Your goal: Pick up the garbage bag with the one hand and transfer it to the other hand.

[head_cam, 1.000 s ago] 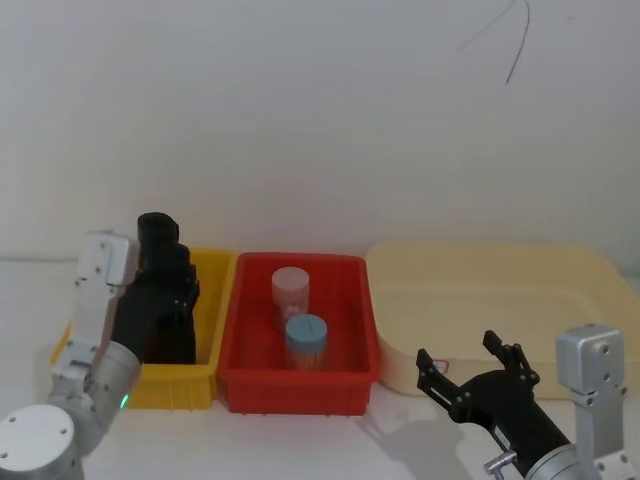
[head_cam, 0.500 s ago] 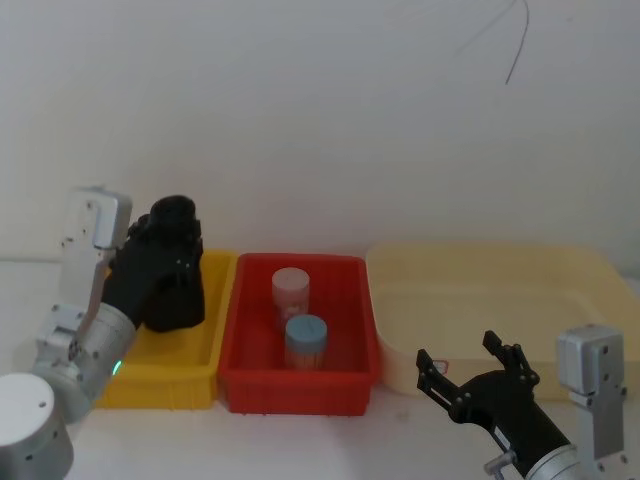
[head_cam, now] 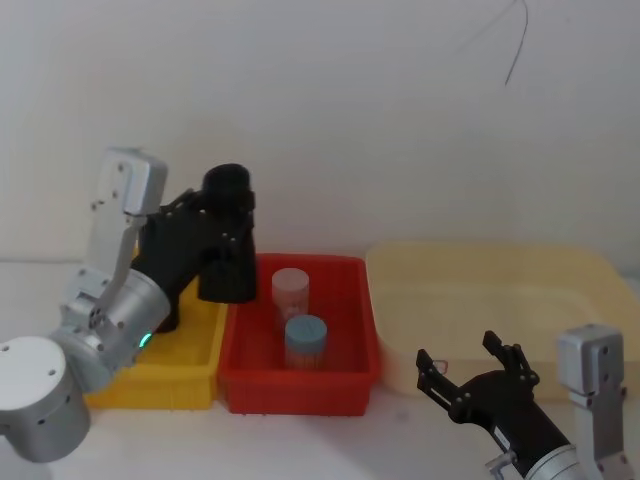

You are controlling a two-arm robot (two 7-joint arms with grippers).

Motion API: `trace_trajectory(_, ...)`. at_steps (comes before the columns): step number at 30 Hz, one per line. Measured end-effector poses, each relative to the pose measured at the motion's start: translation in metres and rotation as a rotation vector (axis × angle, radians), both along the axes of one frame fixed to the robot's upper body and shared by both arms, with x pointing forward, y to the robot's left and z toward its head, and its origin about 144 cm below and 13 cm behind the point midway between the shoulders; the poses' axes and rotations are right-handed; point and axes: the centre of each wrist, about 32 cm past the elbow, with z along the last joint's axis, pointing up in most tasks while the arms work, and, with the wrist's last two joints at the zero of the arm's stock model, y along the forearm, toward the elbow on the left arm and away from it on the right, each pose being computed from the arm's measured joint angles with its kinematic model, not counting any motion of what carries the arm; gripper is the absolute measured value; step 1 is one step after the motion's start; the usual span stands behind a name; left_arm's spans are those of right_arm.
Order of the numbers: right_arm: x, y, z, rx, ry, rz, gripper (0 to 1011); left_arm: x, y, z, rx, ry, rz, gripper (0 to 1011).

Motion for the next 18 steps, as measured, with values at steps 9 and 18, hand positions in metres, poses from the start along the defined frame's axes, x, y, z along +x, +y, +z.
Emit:
trace_trajectory(9, 0.000, 0.000, 0.000, 0.000, 0.000, 0.000, 999, 0.008, -0.024, 0.007, -0.008, 0.017, -0.140, 445)
trace_trajectory(18, 0.000, 0.000, 0.000, 0.000, 0.000, 0.000, 999, 0.021, -0.054, -0.001, -0.025, 0.052, -0.245, 445)
